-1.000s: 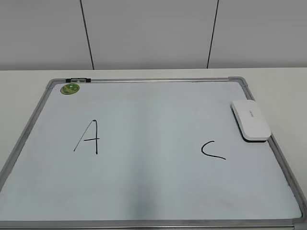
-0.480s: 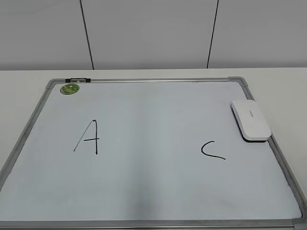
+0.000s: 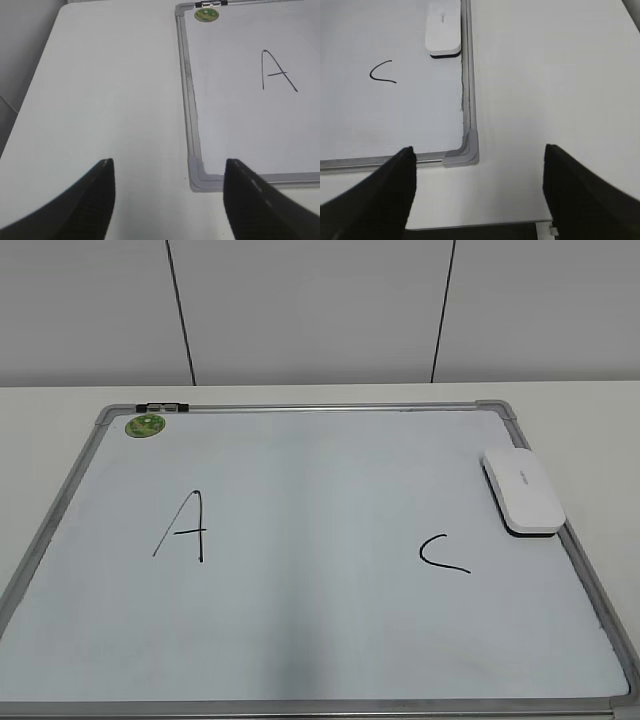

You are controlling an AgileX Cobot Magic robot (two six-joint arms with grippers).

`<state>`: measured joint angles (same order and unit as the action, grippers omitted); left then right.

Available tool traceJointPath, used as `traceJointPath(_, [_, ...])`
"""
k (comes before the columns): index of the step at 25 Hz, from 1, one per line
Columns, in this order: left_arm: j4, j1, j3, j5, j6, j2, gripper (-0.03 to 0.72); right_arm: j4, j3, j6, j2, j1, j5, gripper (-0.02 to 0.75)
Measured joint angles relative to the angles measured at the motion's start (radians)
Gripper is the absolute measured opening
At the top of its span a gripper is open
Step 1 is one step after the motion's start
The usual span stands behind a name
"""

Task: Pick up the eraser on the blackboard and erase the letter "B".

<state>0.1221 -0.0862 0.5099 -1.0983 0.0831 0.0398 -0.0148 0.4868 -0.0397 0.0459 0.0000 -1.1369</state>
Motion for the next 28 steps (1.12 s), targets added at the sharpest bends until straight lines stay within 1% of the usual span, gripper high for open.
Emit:
traceJointPath(4, [0.0,0.036,0.0,0.0,0.0,-0.026,0.494,0.0,0.0,0.0,-0.055,0.0,0.0,0.587])
traceJointPath(8, [0.0,0.054,0.0,0.0,0.0,-0.03,0.494,0.0,0.0,0.0,-0.062,-0.001,0.0,0.587])
traceJointPath(28, [0.0,0.056,0.0,0.0,0.0,-0.03,0.473,0.0,0.0,-0.002,-0.062,-0.007,0.0,0.587])
